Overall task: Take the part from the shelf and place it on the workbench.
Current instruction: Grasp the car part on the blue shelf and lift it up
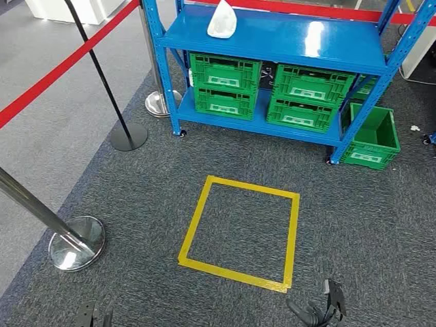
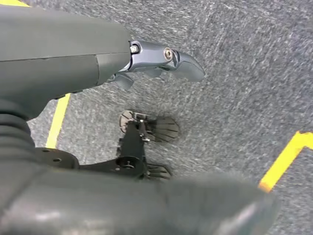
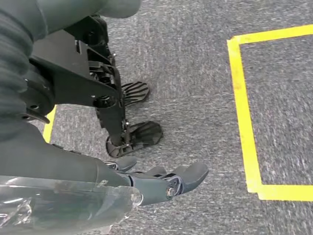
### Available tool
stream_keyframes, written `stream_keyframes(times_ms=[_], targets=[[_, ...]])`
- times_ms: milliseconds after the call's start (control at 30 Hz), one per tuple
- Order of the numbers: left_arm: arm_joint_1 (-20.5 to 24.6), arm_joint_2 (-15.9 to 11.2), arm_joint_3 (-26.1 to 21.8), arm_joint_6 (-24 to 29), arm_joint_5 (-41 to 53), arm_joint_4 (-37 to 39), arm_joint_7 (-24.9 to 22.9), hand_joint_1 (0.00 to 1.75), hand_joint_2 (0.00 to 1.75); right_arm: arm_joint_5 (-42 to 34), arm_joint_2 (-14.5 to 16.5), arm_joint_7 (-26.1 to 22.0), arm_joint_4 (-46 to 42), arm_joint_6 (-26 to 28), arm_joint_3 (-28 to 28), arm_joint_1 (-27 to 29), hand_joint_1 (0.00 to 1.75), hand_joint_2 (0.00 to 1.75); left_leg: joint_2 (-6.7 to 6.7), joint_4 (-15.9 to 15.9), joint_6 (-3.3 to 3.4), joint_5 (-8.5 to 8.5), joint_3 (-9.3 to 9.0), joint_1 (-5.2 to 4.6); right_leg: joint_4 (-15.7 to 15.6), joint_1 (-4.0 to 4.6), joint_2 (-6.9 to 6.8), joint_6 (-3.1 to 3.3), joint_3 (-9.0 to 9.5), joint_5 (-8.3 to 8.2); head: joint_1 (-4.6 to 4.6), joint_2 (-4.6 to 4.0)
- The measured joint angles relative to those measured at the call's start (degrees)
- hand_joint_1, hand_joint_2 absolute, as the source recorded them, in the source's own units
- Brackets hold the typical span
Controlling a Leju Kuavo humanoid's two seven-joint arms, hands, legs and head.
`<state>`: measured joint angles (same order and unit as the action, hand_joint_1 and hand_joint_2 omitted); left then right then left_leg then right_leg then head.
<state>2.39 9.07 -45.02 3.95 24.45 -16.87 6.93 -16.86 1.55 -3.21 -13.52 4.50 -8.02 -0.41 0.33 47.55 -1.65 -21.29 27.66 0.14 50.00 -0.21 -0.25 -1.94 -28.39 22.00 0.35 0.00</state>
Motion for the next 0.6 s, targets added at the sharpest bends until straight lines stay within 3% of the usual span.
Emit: stream_keyframes(times_ms=[400,600], targets=[[0.5,0.2,-3.1,-1.3,2.4,0.7,-0.1,0.00,0.00,0.4,0.8,-1.0,0.9,-3.4,-3.7,-0.2,0.00,0.00,0.00,0.1,0.00,0.00,0.11,0.00,0.1,0.00,0.00,0.00,-0.12,0.00,0.00,0.00],[0.6,0.3,-4.4,-1.7,3.2,1.1,-2.4,0.00,0.00,2.0,1.1,-0.3,1.2,-4.3,-4.2,-0.4,0.00,0.00,-0.02,0.7,1.13,-0.39,0.40,-0.15,0.2,-0.32,-0.12,-0.72,-0.13,0.11,-0.04,0.00]])
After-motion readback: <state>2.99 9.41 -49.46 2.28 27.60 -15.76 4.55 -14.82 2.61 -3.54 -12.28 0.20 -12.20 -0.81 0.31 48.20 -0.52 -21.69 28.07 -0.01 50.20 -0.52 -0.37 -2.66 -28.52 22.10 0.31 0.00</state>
